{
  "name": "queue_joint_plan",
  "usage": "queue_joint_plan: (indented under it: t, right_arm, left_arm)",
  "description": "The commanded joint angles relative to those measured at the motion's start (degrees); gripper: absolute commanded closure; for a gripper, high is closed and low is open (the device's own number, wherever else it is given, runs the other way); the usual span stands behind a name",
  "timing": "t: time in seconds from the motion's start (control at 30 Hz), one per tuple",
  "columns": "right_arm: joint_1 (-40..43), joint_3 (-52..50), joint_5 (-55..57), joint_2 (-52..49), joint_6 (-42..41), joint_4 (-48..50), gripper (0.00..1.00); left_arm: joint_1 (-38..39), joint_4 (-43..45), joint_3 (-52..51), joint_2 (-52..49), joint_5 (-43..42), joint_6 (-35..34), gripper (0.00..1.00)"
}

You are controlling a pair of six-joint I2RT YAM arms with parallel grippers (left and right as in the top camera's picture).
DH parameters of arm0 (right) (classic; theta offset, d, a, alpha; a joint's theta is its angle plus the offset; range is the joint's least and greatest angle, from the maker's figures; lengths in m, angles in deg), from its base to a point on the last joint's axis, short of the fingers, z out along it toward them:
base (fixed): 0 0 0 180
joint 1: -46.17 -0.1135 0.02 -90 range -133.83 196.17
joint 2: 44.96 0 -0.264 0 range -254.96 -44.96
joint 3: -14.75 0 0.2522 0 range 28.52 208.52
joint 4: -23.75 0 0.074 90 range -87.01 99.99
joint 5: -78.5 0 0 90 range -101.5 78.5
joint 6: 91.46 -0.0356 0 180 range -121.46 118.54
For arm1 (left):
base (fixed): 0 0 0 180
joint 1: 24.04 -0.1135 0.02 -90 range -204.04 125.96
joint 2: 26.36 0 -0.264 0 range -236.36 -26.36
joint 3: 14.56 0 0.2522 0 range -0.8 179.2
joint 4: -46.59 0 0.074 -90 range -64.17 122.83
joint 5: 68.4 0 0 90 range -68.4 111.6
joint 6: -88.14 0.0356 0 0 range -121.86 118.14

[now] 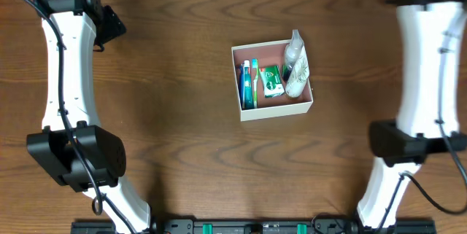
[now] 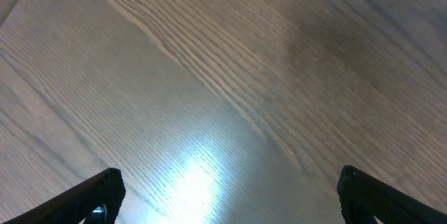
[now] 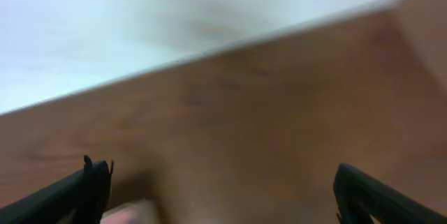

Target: Pack container

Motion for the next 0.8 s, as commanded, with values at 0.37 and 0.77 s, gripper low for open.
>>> queue_joint_plan:
  t: [0.37, 0.77]
  right_arm:
    - [12.96, -2.08, -5.35, 2.01, 2.19, -14.84, 0.01]
    - [12.85, -2.12, -17.94, 2.01, 2.19, -14.82, 0.01]
  left_arm:
    - [-0.09, -0.17, -0.37, -0.42, 0.7, 0.52, 0.02]
    - [-0.09, -0.17, -0.37, -0.42, 0.7, 0.52, 0.02]
